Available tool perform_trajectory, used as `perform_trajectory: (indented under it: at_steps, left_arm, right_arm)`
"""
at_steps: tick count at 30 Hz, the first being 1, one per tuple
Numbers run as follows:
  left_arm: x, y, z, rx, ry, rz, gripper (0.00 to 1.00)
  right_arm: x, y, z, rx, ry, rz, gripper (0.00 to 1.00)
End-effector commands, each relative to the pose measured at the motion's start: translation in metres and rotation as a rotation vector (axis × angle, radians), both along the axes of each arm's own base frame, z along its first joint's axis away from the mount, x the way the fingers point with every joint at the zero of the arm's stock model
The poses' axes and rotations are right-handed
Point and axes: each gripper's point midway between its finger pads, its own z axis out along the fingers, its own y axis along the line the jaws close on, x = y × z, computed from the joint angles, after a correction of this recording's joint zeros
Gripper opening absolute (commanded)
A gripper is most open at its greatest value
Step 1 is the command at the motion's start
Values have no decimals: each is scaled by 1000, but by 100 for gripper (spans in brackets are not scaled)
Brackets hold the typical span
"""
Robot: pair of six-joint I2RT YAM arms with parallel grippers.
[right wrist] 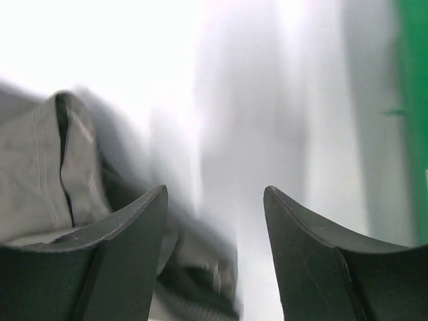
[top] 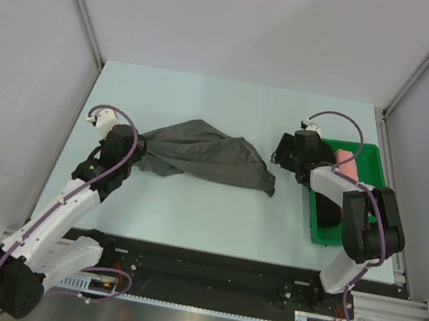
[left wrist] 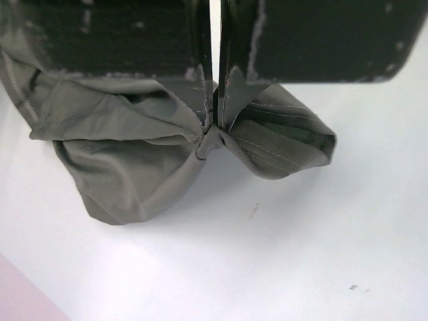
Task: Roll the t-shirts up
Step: Pick up the T-shirt from the center of the board.
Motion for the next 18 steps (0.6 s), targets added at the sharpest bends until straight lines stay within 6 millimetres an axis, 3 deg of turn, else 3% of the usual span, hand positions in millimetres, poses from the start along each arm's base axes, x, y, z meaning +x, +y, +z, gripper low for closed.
perform_trajectory:
  at_steps: [1,6,9,13,18]
  left_arm:
    - [-15,16,-15,72,66,-5,0]
    - [-12,14,-14,69,75,-18,0]
    - [-9,11,-15,60,74,-25,0]
    - [-9,10,-17,55,76,-33,0]
    - [-7,8,-16,49,73,-41,0]
  right_arm:
    - [24,30,15,49,-70,49,64]
    - [3,51,11,5,-31,87,66]
    - [-12,66,20,-38,-40,102,65]
    - [-23,54,32,-118,-53,36,65]
    - [-34,46,63,-128,-111,-2,65]
